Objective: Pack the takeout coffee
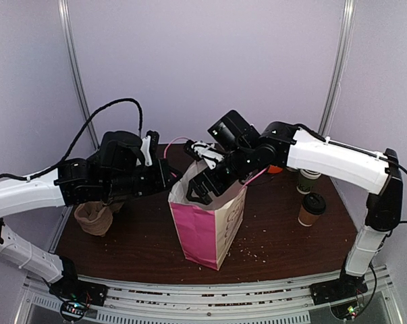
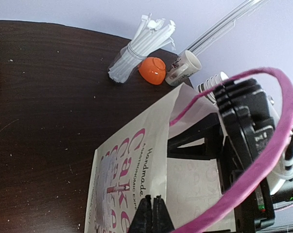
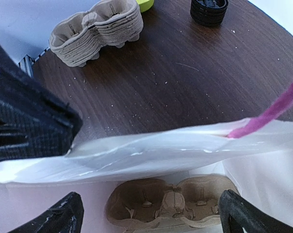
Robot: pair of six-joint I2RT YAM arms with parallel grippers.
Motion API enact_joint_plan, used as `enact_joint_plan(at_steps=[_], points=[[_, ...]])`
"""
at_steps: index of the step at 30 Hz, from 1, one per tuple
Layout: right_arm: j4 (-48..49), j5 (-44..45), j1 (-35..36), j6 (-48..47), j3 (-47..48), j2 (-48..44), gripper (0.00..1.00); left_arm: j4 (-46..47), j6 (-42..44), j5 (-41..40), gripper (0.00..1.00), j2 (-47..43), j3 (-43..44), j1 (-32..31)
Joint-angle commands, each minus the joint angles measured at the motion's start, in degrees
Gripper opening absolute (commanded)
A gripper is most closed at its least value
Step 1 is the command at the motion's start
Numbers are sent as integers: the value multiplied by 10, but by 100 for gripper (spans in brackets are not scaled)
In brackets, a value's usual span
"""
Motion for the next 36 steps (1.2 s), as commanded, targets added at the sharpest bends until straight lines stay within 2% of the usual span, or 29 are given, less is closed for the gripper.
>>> enact_joint_plan(at_steps=[1, 6, 11, 17, 25, 29, 36], points=[[75, 15, 0, 20, -16, -11, 100, 34, 7, 15, 0, 0, -1, -5], [124, 46, -1, 40, -24, -29, 99, 35, 11, 13, 0, 1, 1, -5], [217, 83, -3, 57, -85, -81, 99, 43, 11, 16, 0, 0, -4, -5], [286, 45, -4, 73, -125, -119, 98, 43, 12, 16, 0, 0, -6, -5], [434, 44, -10, 113, -210, -205, 99, 43, 22, 17, 0, 2, -8, -5], [459, 40, -14, 131, -216, -218, 100, 50, 31, 27, 0, 6, -6, -5], [588, 58, -15, 171, -261, -207, 100, 91, 36, 81, 0, 29, 1, -5]])
